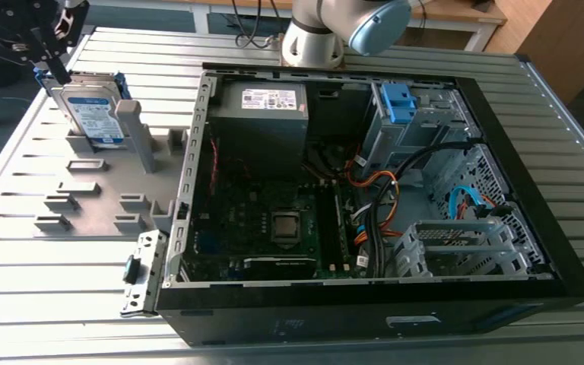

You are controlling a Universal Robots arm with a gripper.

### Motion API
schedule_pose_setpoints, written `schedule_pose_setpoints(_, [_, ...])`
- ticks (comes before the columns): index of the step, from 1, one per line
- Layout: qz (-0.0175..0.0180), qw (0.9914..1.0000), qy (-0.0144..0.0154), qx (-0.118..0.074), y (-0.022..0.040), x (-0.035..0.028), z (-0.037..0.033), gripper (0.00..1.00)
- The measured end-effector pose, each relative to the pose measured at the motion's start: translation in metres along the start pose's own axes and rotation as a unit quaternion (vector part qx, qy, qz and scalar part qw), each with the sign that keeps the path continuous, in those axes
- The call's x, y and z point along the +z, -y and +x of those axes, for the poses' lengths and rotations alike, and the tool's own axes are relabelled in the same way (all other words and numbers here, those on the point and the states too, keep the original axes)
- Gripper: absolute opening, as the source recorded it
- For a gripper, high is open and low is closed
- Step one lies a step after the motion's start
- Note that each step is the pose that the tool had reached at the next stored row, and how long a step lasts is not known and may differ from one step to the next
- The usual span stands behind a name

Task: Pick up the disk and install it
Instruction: 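Pick up the disk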

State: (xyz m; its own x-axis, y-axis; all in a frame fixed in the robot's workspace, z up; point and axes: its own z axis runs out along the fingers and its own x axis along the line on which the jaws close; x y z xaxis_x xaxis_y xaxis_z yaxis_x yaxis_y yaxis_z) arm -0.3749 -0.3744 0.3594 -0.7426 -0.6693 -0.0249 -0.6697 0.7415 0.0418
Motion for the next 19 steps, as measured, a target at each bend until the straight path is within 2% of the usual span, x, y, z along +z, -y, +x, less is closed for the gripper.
schedule_pose_setpoints(4, [-0.0005,0.99977,-0.0009,-0.022,0.0,0.0,0.0,0.11])
schedule_pose_setpoints(9, [-0.0012,0.99885,-0.002,-0.048,0.0,0.0,0.0,0.11])
schedule_pose_setpoints(14, [-0.0018,0.99732,-0.003,-0.073,0.0,0.0,0.0,0.11])
schedule_pose_setpoints(19, [-0.0025,0.99513,-0.0041,-0.098,0.0,0.0,0.0,0.11])
